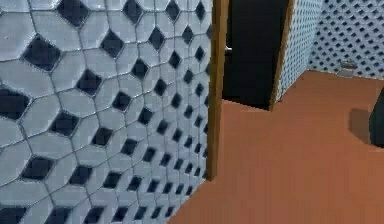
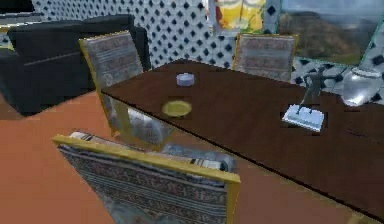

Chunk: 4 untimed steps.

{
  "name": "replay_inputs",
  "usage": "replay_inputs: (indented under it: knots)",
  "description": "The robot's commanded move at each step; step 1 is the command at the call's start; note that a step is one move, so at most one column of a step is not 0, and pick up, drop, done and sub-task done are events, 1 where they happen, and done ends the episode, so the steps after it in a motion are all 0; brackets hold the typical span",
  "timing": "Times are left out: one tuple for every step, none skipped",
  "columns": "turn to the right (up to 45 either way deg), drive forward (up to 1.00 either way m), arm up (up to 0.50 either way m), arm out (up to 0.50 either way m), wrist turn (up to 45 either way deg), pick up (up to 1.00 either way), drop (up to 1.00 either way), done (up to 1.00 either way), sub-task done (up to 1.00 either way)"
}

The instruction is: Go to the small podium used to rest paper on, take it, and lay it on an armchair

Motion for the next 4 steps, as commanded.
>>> replay_inputs:
  knots:
    - [6.0, 0.00, 0.00, 0.00, 0.0, 0.00, 0.00, 0.00, 0.00]
    - [0.0, 0.20, 0.00, 0.00, 0.0, 0.00, 0.00, 0.00, 0.00]
    - [27.0, 0.00, 0.00, 0.00, 0.0, 0.00, 0.00, 0.00, 0.00]
    - [0.0, 0.60, 0.00, 0.00, 0.0, 0.00, 0.00, 0.00, 0.00]
